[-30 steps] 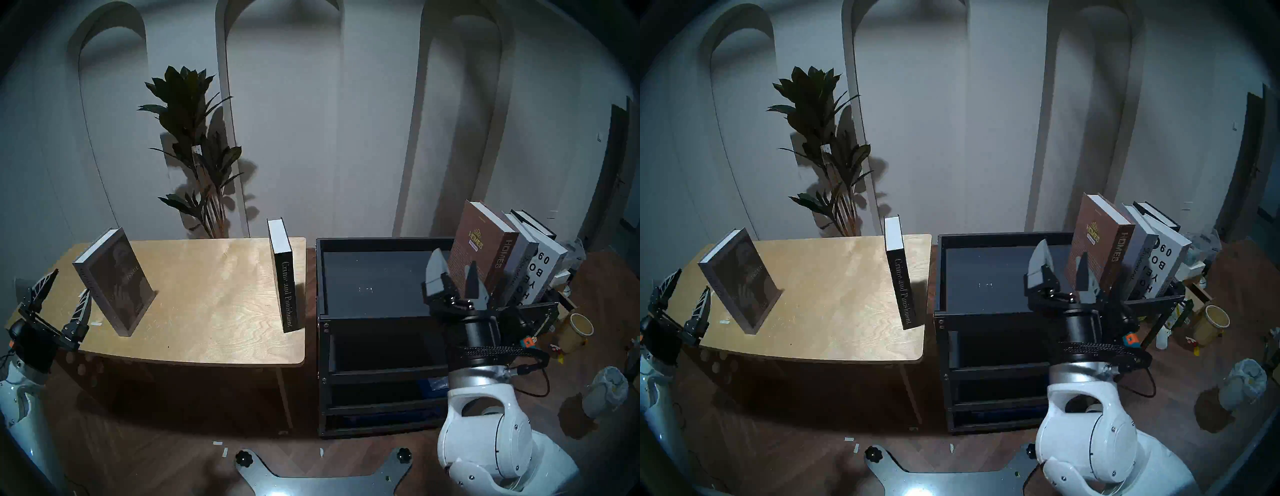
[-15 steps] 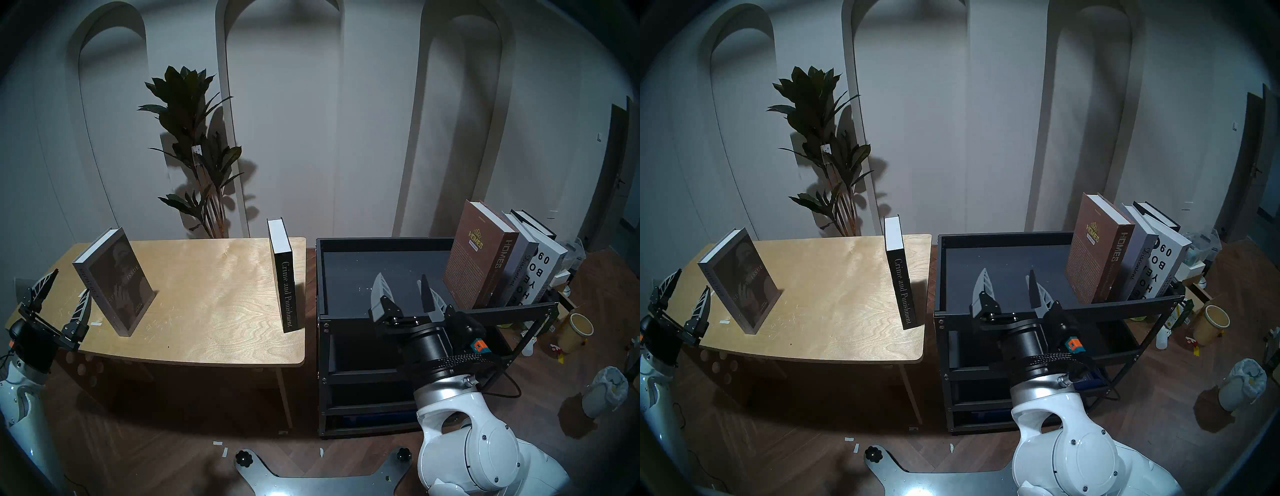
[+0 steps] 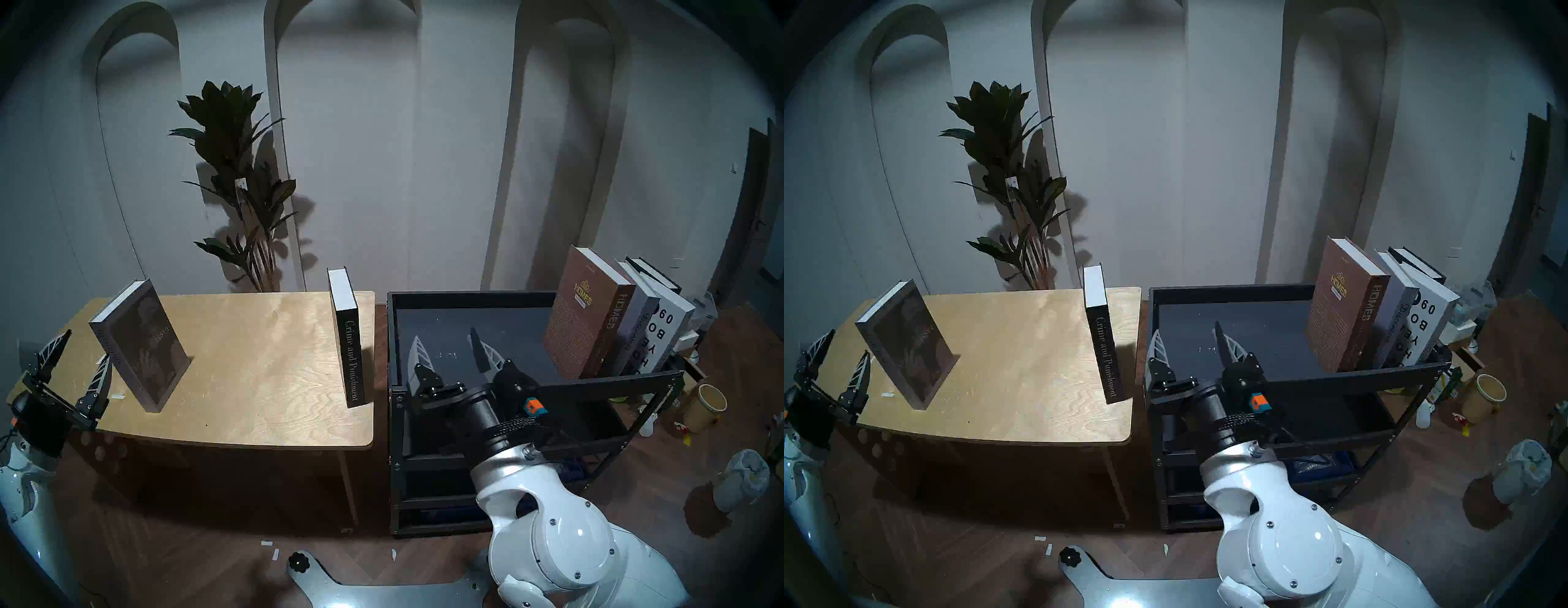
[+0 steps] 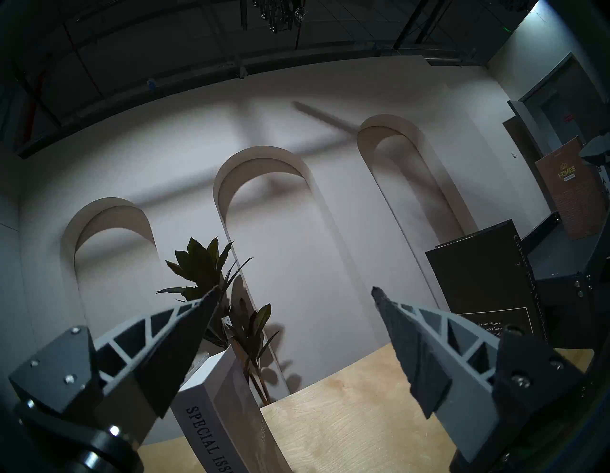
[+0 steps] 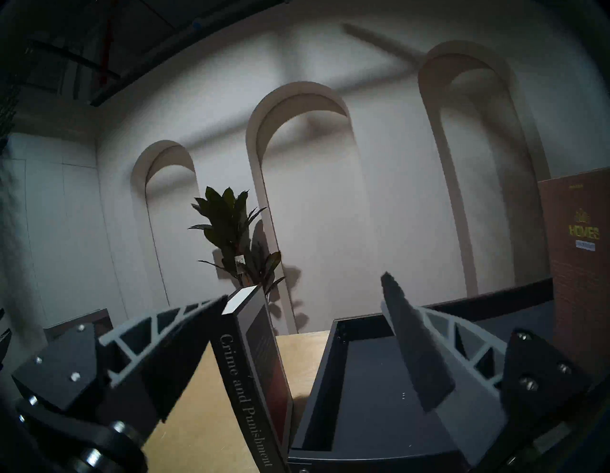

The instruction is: Move the books from the display table onto the shelf, standing them upright with spines facing out and tallest at one end

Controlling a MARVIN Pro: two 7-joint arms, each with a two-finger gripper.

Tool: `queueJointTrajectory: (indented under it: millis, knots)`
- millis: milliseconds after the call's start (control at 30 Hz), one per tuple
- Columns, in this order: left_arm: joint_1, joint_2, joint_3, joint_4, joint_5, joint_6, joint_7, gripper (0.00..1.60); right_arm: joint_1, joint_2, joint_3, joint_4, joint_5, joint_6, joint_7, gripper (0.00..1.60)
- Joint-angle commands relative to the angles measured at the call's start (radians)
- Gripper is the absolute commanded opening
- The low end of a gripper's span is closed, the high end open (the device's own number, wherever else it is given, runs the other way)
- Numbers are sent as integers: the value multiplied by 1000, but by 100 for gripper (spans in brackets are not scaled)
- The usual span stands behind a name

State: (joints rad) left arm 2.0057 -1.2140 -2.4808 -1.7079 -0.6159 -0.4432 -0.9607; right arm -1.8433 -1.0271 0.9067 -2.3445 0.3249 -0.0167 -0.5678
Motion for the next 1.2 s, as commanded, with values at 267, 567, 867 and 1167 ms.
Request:
queueJointTrajectory:
  millis: [267, 567, 867, 1167]
  knots:
    - [-3, 5, -4, -8, -1, -2, -1, 160, 181, -116, -98, 131, -13, 17, 31, 160]
    - [-3, 5, -4, -7, -1, -2, -1, 160, 310, -210, -176, 267, -20, 27, 35, 160]
    - [-4, 5, -4, -7, -1, -2, -1, 160, 378, -289, -209, 379, -35, 22, 22, 160]
    - [-4, 5, -4, -7, -1, -2, -1, 160, 470, -371, -259, 494, -56, 15, -51, 160]
